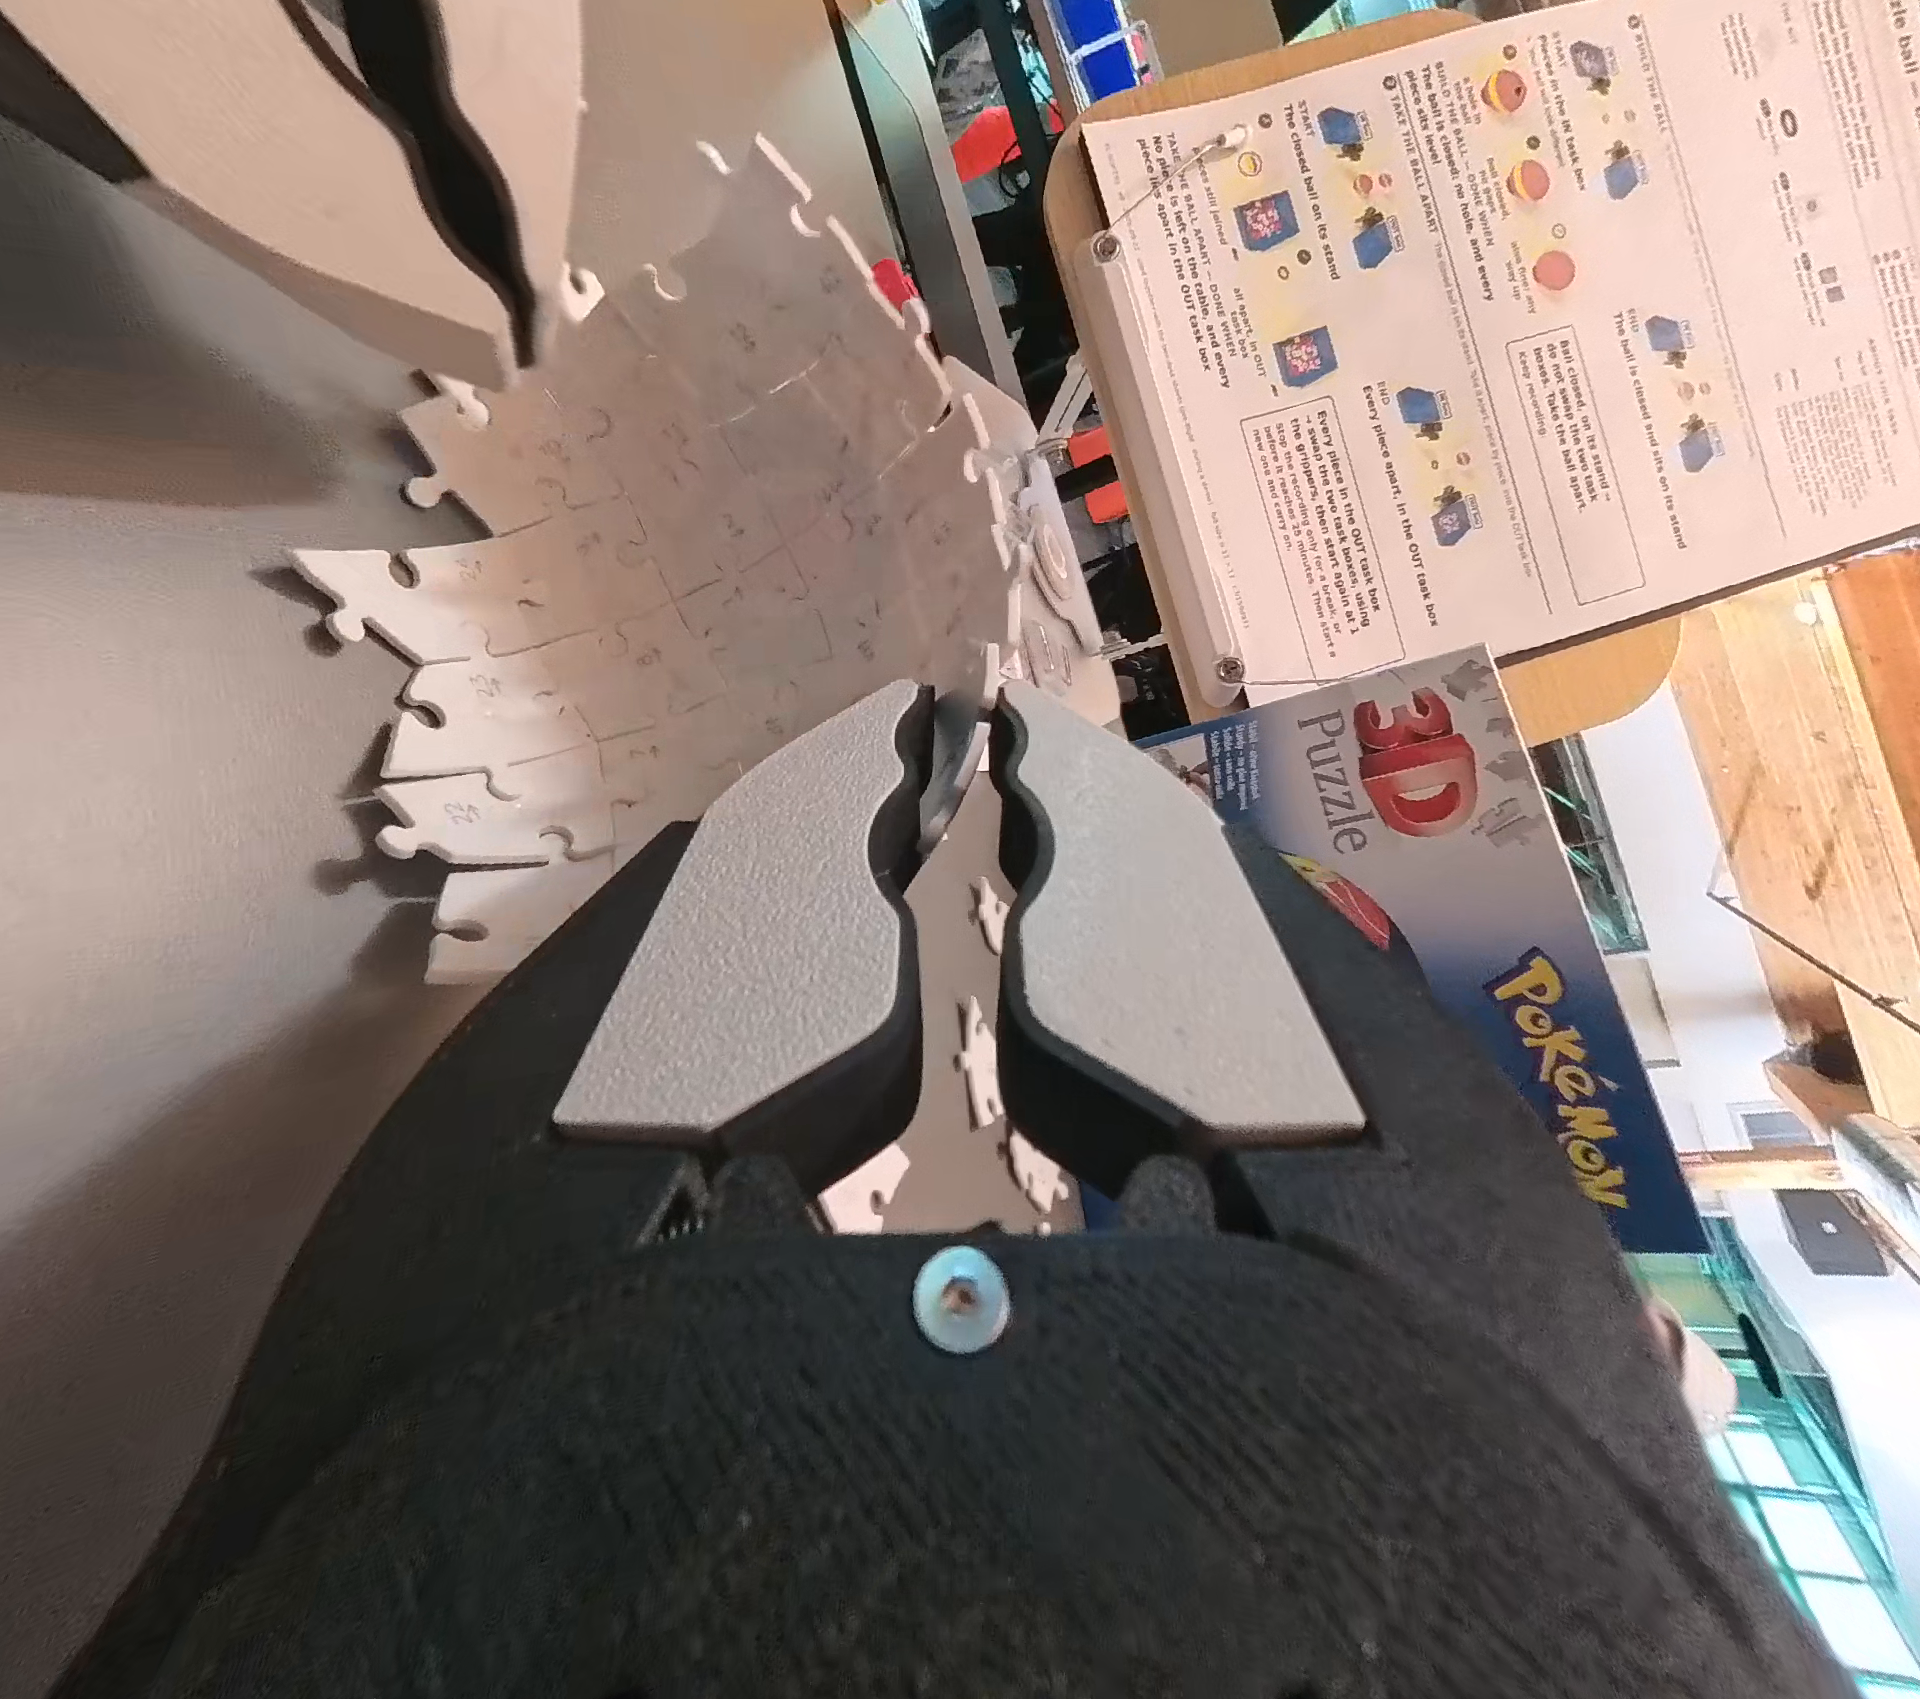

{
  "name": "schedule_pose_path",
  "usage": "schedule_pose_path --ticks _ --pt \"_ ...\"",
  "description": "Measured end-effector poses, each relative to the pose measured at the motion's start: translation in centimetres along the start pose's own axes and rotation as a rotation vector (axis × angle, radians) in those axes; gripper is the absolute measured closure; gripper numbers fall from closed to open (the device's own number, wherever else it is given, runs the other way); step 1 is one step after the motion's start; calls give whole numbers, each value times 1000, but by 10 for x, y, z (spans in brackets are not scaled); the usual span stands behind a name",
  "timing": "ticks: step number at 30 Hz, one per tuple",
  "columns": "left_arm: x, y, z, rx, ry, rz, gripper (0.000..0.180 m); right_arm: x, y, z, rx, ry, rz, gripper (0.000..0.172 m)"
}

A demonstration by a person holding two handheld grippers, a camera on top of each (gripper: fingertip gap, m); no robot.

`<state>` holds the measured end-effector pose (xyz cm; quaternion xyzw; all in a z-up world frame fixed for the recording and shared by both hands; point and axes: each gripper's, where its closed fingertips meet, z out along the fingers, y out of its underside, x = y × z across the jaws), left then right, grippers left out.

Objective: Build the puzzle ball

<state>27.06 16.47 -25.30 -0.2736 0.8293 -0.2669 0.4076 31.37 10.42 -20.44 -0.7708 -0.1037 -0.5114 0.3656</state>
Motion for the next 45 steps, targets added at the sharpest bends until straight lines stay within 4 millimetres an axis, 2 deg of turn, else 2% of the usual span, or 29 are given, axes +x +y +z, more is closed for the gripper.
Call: schedule_pose_path --ticks 5,11,18,21,23,26,28,36,42,45 --pt "-8 11 -8 -24 -24 -54 180 0 3 1 5 -13 40 162" --pt "-12 18 -18 -13 26 -199 180 -1 9 4 26 -72 129 162" --pt "-3 28 -34 -53 119 -212 180 -4 11 6 32 -146 217 162" --pt "-5 32 -39 -58 117 -250 176 -4 3 4 78 -136 161 163" --pt "-10 33 -40 -53 106 -337 168 -5 -4 2 116 -121 85 163" --pt "-15 24 -43 15 119 -460 160 -6 -14 0 149 -108 -8 163" --pt "-17 18 -44 43 124 -474 157 -6 -20 -2 172 -109 -50 163" --pt "-1 30 -47 -29 177 -417 158 -7 -35 -2 214 -130 -243 162" --pt "3 44 -67 -59 198 -451 158 -7 -41 3 230 -148 -319 162" --pt "18 52 -84 -103 280 -453 156 -7 -45 4 243 -156 -344 162"
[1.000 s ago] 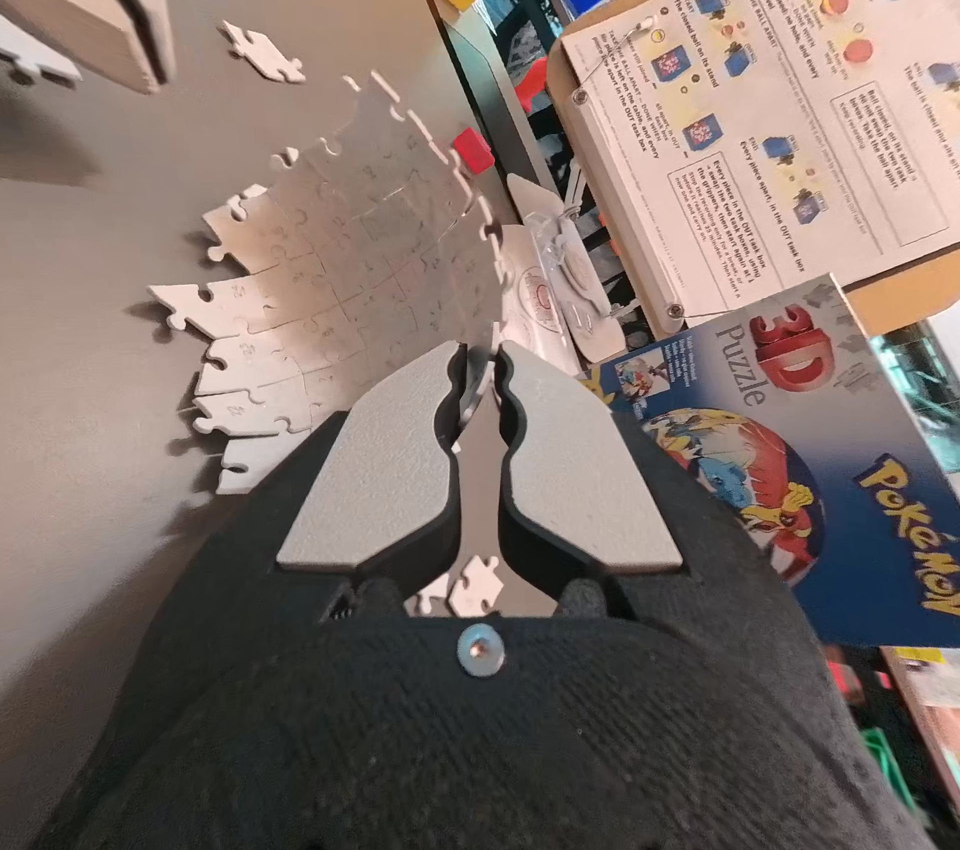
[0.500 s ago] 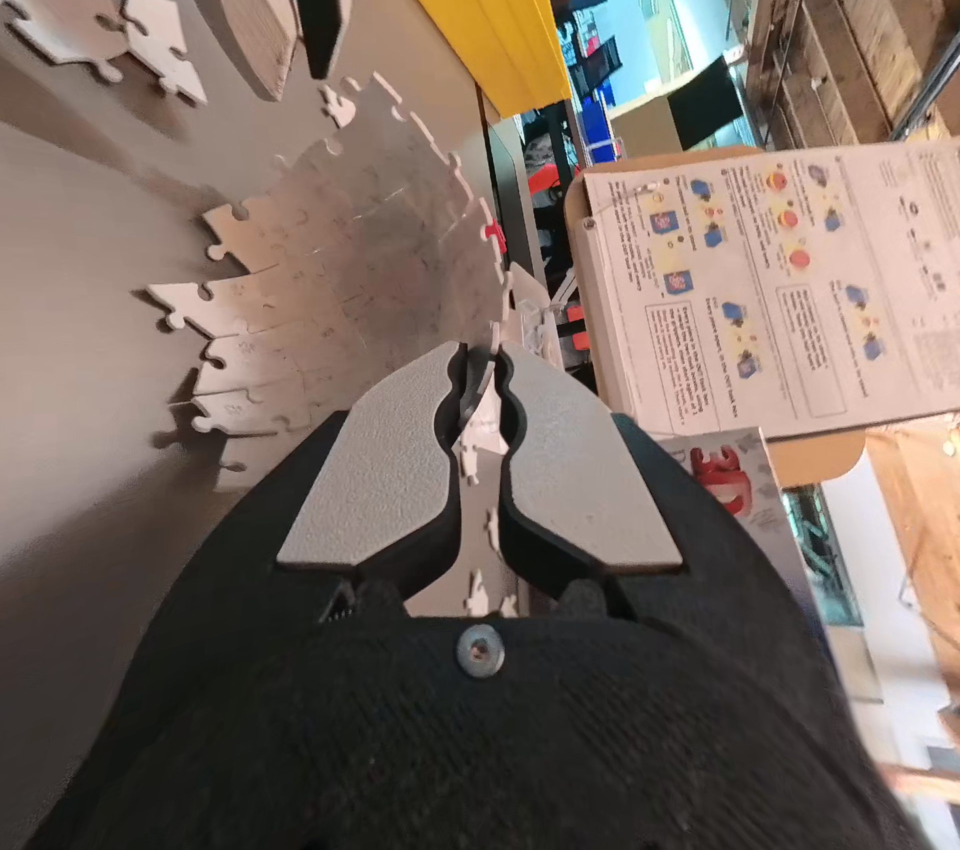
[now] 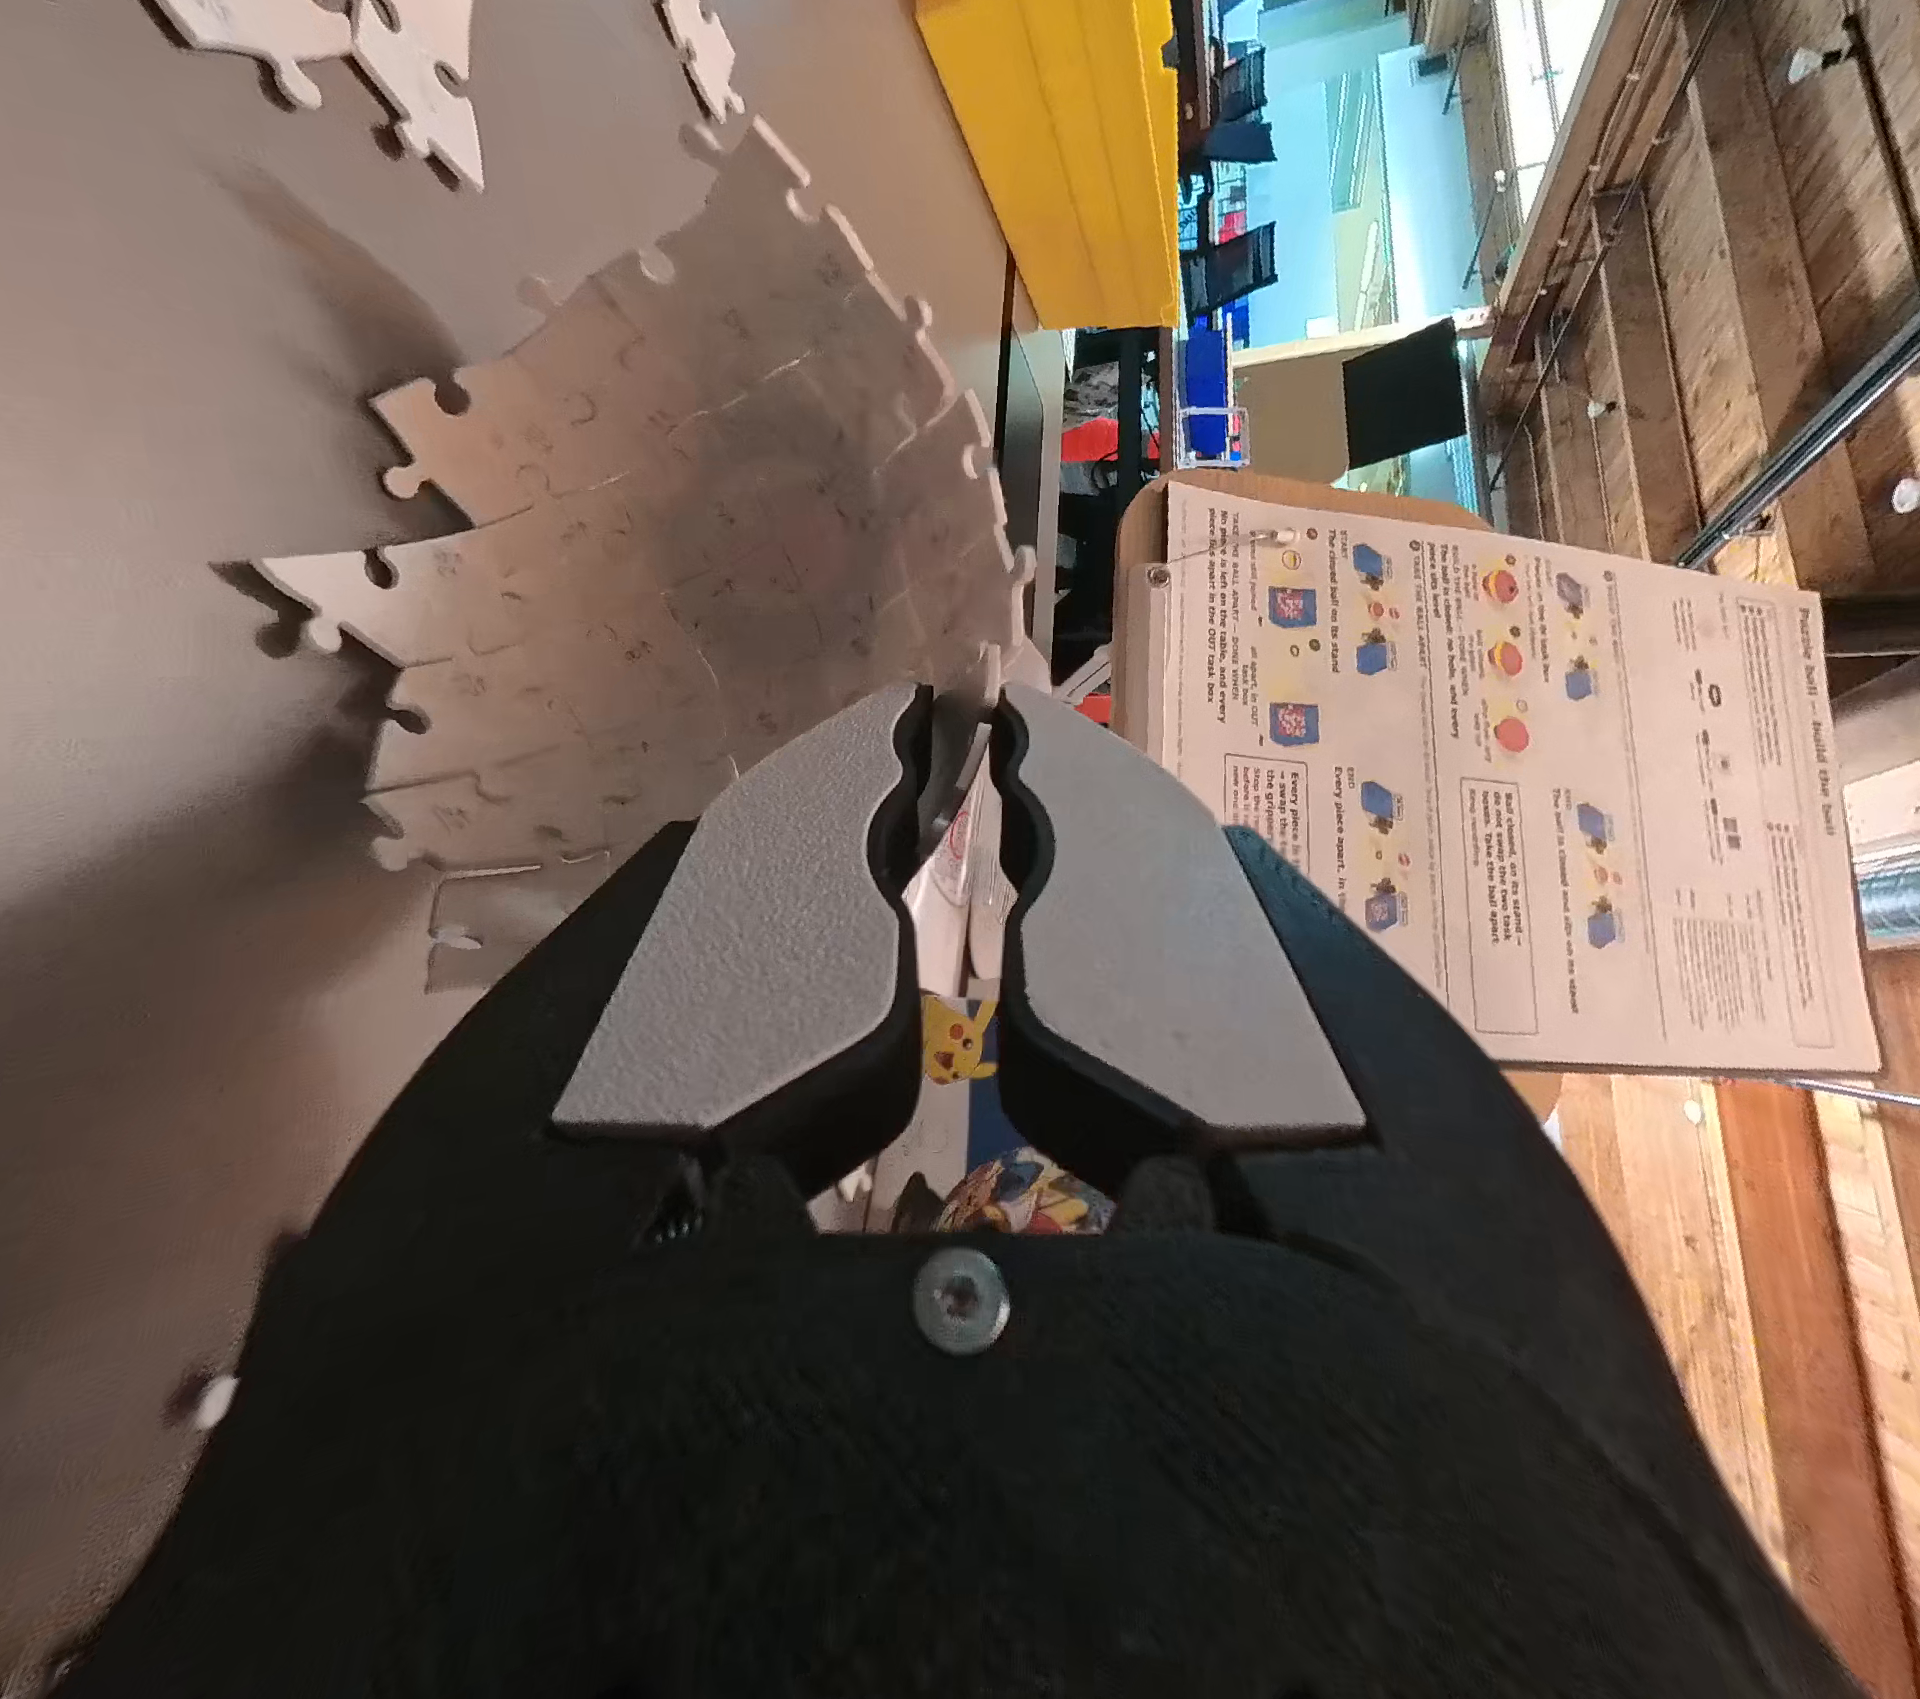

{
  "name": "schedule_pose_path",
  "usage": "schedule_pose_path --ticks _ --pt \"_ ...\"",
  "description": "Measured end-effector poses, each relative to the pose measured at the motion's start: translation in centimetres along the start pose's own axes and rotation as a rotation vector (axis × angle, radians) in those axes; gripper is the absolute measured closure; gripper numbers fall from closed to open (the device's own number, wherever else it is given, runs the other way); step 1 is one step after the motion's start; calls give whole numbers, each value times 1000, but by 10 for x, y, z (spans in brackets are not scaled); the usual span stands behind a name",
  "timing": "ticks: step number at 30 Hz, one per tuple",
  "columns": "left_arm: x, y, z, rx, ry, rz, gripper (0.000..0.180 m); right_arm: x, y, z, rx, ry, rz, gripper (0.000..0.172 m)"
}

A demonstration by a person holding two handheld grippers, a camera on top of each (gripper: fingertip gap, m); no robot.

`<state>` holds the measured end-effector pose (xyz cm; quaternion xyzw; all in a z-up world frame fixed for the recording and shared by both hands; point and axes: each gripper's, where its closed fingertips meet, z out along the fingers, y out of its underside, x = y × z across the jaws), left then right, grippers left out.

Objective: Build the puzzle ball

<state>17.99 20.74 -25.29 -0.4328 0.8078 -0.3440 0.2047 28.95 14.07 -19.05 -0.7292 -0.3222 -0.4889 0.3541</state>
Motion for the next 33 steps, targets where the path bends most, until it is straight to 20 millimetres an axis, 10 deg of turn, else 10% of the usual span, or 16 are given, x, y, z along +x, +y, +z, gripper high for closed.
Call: schedule_pose_path --ticks 5,14,26,33 --pt "25 35 -14 -129 44 139 154 1 -1 5 19 -10 -40 162" --pt "-23 36 -22 -94 -170 -5 155 7 14 -2 4 -7 -24 163" --pt "-64 -3 24 -110 -164 67 156 24 52 -22 -52 7 50 163" --pt "-49 -35 69 -116 -62 82 147 29 60 -27 -71 16 62 163"
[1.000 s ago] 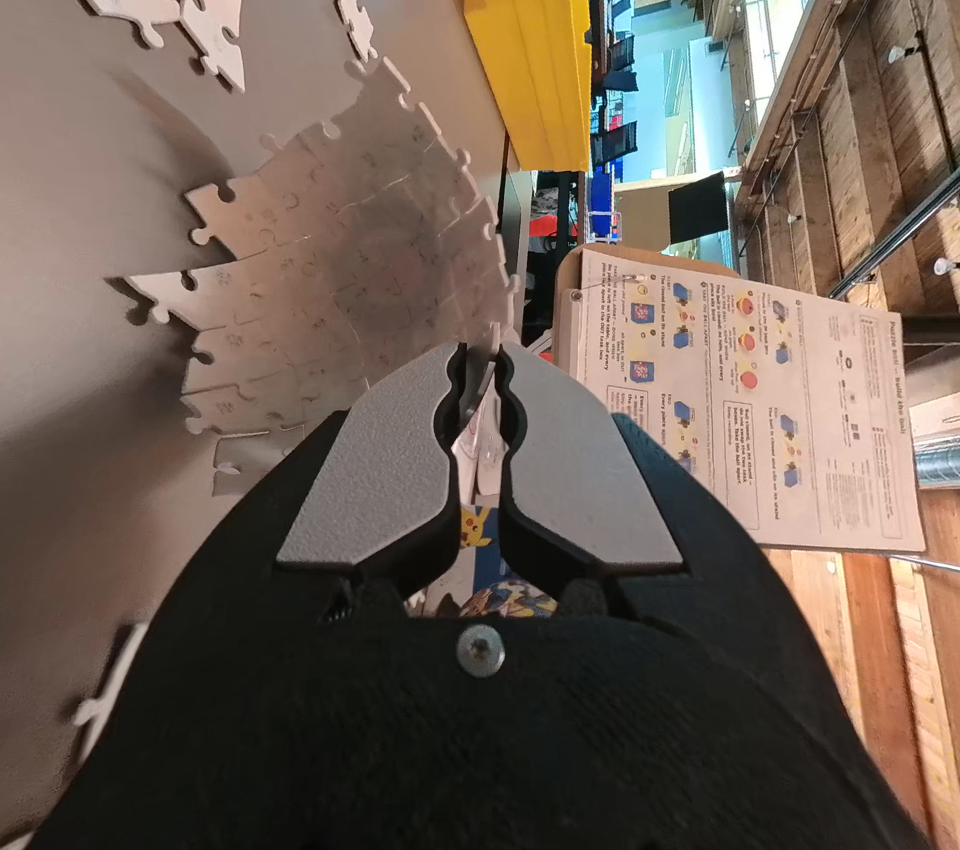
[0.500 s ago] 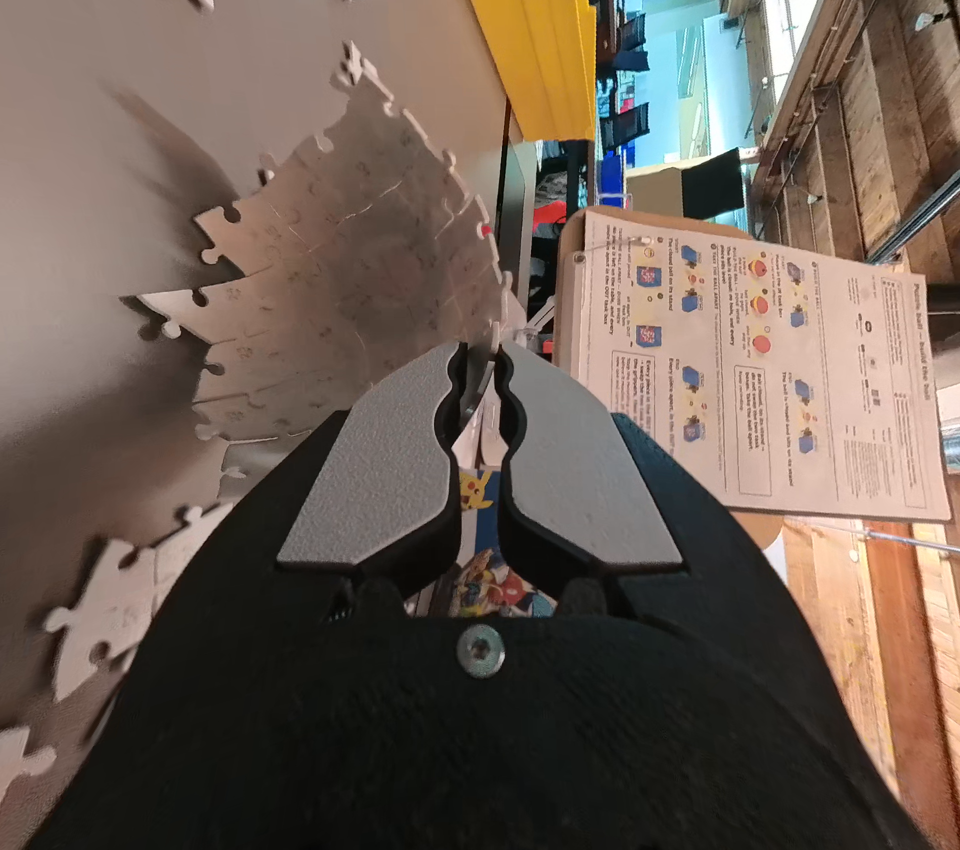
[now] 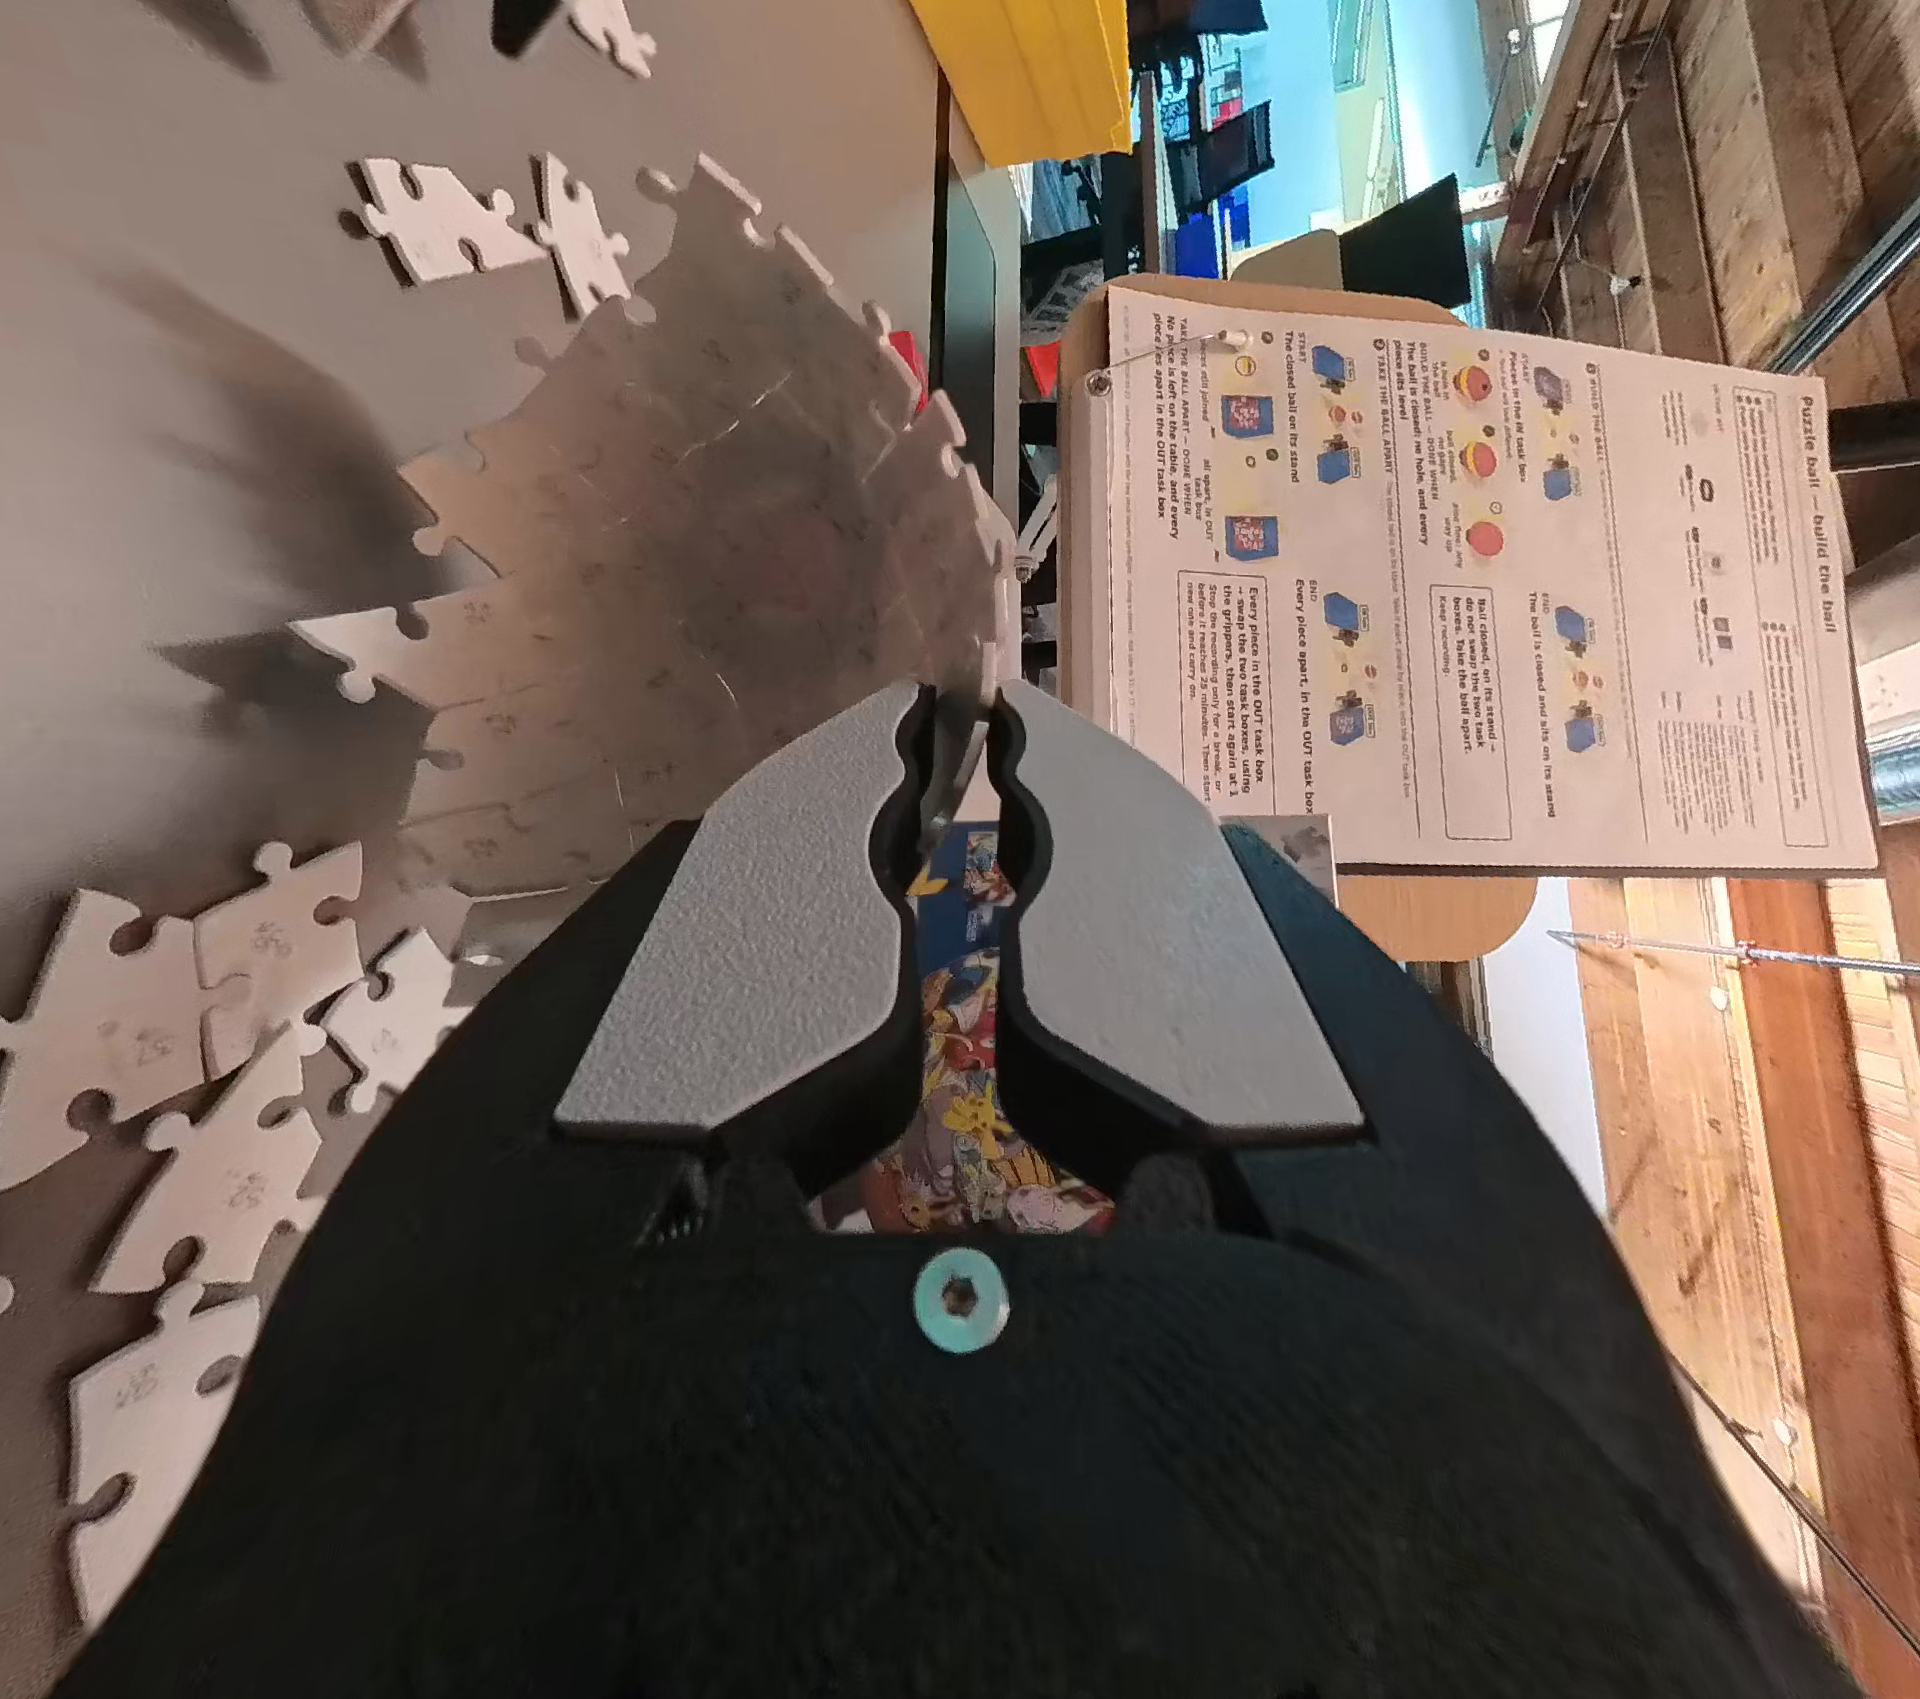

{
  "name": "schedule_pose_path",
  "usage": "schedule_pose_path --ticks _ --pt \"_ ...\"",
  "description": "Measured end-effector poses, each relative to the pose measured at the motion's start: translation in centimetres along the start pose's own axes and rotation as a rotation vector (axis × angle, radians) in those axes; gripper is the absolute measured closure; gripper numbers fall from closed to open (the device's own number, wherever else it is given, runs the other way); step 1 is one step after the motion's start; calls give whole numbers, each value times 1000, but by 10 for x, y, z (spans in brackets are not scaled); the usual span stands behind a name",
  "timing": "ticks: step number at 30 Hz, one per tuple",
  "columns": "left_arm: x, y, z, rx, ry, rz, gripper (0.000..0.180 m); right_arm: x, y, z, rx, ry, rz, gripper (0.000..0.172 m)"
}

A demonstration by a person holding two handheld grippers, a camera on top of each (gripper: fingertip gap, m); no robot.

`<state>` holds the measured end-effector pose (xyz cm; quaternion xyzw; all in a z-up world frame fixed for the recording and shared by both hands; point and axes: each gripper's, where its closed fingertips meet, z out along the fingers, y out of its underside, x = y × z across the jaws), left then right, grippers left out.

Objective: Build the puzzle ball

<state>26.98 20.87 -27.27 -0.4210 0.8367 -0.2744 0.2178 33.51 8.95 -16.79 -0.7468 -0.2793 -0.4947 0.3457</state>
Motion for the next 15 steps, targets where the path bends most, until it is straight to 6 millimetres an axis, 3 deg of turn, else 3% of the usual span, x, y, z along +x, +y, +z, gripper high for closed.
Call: schedule_pose_path --ticks 3,5,9,15 --pt "12 -8 16 -39 93 -96 134 3 4 -2 -9 9 4 163" --pt "10 -12 21 -43 79 -95 130 6 9 -5 -18 18 11 163" --pt "-9 -13 22 -32 -10 -107 146 13 21 -10 -41 39 29 163" --pt "7 -6 25 -57 71 -178 145 22 38 -17 -80 62 50 163"
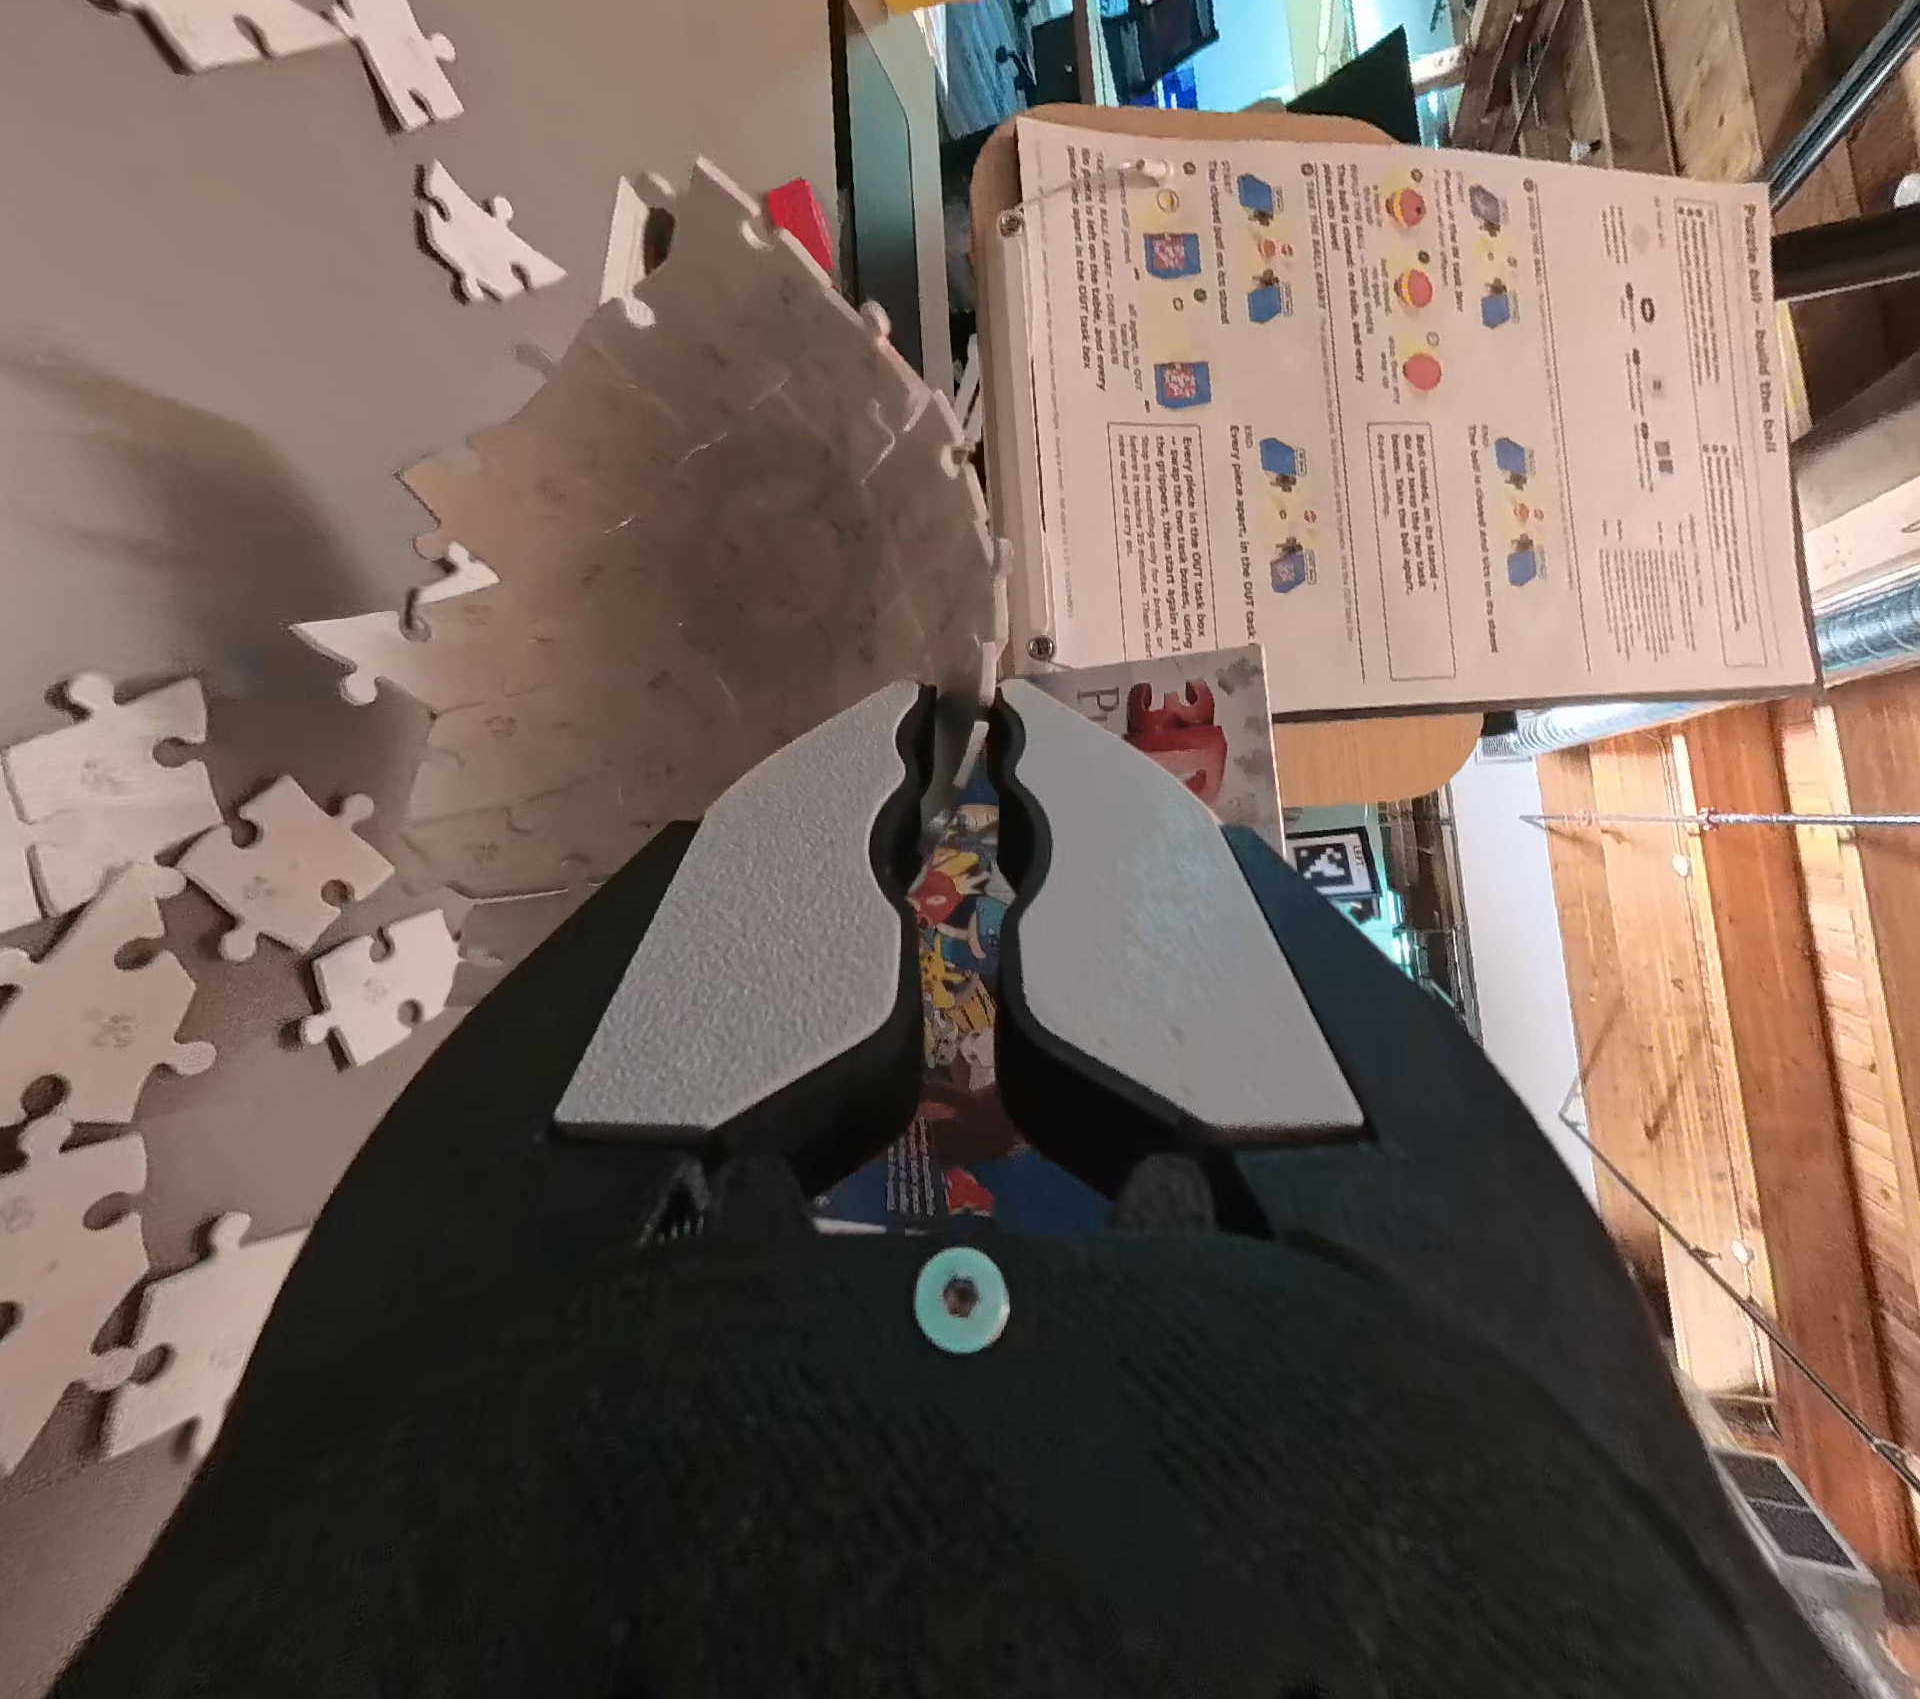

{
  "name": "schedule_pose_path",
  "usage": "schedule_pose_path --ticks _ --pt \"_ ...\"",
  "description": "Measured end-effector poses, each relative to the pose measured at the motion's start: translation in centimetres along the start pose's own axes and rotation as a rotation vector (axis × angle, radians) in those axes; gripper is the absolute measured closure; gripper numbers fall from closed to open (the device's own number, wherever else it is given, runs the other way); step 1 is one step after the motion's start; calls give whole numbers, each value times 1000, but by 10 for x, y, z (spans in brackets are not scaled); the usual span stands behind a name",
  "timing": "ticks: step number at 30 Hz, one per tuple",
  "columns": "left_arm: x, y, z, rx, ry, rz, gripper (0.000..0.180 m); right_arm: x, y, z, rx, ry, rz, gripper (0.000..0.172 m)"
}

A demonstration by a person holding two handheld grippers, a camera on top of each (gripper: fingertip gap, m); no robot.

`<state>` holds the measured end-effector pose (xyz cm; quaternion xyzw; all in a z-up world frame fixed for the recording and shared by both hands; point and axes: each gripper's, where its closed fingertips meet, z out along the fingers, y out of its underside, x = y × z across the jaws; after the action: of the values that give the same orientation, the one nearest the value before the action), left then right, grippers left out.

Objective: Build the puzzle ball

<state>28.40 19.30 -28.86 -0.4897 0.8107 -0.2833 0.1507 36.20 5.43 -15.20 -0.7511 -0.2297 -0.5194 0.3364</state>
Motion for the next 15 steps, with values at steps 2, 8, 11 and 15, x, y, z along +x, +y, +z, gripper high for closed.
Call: schedule_pose_path --ticks 2,8,11,15 --pt "2 -4 -2 31 -19 20 144 3 4 -2 -9 8 3 163" --pt "-28 -22 -15 63 -190 88 146 5 6 -3 -16 13 6 163" --pt "-52 -16 -19 21 -255 36 147 6 7 -4 -17 17 8 163" --pt "-59 -5 -16 -34 -234 53 147 8 9 -5 -19 20 14 163"
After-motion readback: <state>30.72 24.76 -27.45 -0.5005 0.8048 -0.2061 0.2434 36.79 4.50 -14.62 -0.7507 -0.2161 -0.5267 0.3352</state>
